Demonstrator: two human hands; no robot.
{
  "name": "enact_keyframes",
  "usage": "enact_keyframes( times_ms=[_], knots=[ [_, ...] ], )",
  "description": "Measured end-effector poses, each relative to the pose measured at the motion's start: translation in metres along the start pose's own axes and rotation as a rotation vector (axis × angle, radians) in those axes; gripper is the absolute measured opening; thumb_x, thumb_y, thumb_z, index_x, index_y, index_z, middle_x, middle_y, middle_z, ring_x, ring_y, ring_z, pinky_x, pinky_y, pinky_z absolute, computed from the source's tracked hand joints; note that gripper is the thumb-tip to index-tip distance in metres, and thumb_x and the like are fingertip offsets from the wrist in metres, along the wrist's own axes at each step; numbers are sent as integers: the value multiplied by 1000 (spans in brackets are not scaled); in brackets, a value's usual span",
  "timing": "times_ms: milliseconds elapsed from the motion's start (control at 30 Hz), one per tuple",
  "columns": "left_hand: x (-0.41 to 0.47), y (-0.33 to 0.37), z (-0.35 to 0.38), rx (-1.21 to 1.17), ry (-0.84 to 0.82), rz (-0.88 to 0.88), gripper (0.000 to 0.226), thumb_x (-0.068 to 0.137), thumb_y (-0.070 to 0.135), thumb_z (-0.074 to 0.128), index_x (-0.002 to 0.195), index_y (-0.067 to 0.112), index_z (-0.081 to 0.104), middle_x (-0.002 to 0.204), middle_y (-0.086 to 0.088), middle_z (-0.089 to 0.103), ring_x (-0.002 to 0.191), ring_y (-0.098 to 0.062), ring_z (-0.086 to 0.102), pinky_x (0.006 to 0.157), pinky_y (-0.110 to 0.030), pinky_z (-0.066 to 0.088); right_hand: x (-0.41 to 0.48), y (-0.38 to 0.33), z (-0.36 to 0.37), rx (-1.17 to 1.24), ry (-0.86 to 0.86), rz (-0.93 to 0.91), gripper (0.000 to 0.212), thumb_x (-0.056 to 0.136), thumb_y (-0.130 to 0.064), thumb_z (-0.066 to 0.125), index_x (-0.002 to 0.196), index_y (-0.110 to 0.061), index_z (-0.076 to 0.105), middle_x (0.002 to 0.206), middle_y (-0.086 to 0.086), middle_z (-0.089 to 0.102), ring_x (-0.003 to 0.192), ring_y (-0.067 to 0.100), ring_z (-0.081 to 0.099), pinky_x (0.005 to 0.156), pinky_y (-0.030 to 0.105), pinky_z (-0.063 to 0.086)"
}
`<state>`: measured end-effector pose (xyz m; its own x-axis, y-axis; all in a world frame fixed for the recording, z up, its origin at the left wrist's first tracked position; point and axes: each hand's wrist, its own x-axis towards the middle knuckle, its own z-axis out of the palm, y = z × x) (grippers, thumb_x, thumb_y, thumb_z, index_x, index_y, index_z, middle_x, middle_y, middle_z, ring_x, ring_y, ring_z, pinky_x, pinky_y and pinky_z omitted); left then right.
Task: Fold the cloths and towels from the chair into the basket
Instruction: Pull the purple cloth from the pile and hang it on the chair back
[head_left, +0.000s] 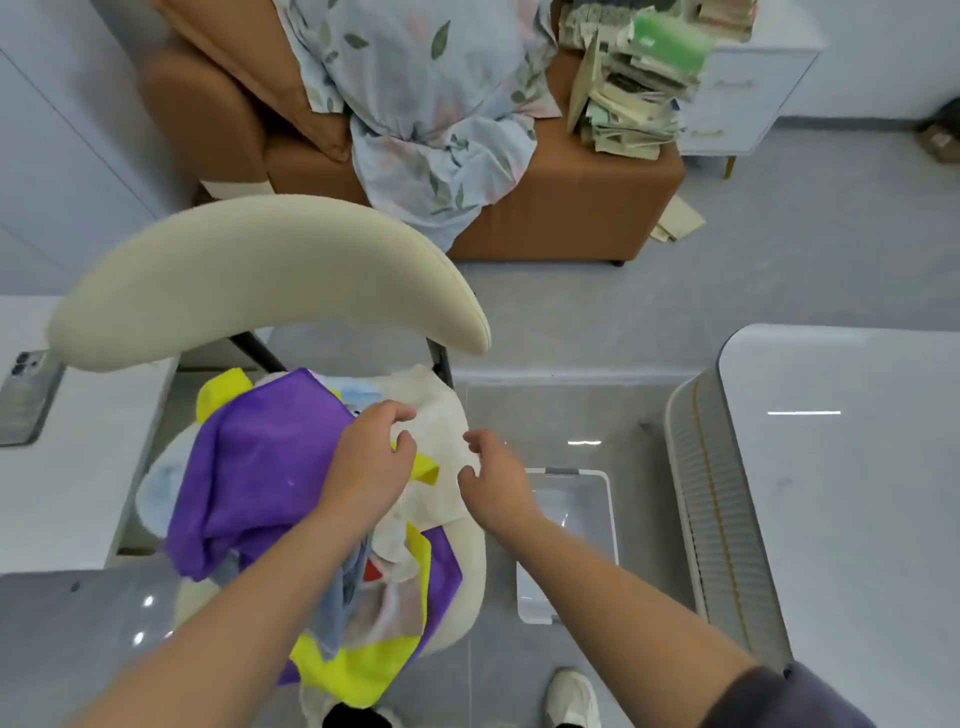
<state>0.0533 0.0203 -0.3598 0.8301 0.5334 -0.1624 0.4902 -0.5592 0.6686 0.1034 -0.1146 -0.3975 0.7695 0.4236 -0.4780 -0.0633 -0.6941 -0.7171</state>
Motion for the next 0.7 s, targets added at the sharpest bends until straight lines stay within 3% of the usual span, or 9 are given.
enact_keyframes(
  times_ms=[100, 200, 300, 433, 500, 600, 700],
  knots=[
    [6, -25, -47, 49, 47, 129, 25, 88, 1, 49, 107, 9, 63, 111, -2, 63, 103, -19, 55, 82, -15, 33, 0, -39, 30, -6, 47, -61, 45, 90, -7, 45, 135, -15, 43, 135, 3, 49, 125, 18, 44, 96, 26, 36],
    [6, -53, -88, 165, 70, 288, 27, 83, 9, 46, 102, 7, 66, 111, -6, 64, 111, -25, 54, 95, -19, 30, -6, -71, 55, -2, 71, -96, 47, 90, -7, 45, 136, -15, 43, 137, 2, 47, 126, 19, 42, 98, 26, 34],
    [6, -81, -114, 352, 85, 369, 43, 83, 27, 35, 104, 9, 68, 119, -9, 63, 121, -29, 50, 106, -39, 24, -16, -95, 77, -57, 54, -206, 48, 87, -6, 47, 135, -11, 44, 137, 7, 46, 127, 24, 41, 103, 30, 33],
    [17, -123, -102, 503, 84, 282, 50, 85, 32, 31, 115, 13, 66, 129, -13, 57, 127, -34, 46, 98, -68, 25, -6, -103, 104, -224, 49, -344, 54, 91, -11, 46, 144, -12, 36, 151, 10, 32, 140, 25, 26, 111, 34, 26],
    [29, -149, -78, 462, 35, 228, 49, 86, 32, 34, 119, 12, 64, 132, -17, 54, 128, -38, 43, 96, -68, 27, 8, -91, 122, -291, 63, -363, 53, 94, -15, 44, 146, -13, 33, 154, 9, 28, 142, 26, 21, 113, 38, 24],
    [49, -189, -35, 365, -23, 289, 58, 86, 32, 27, 116, 1, 65, 127, -27, 55, 119, -50, 47, 96, -62, 39, 31, -57, 153, -384, 85, -299, 52, 99, -23, 35, 150, -19, 23, 158, 4, 19, 146, 24, 11, 116, 43, 17],
    [63, -216, 3, 353, -63, 345, 57, 85, 29, 26, 114, -1, 66, 121, -26, 60, 112, -47, 54, 92, -57, 45, 50, -17, 187, -435, 132, -244, 53, 98, -31, 25, 151, -21, 20, 158, 0, 17, 146, 21, 10, 116, 44, 16]
  ],
)
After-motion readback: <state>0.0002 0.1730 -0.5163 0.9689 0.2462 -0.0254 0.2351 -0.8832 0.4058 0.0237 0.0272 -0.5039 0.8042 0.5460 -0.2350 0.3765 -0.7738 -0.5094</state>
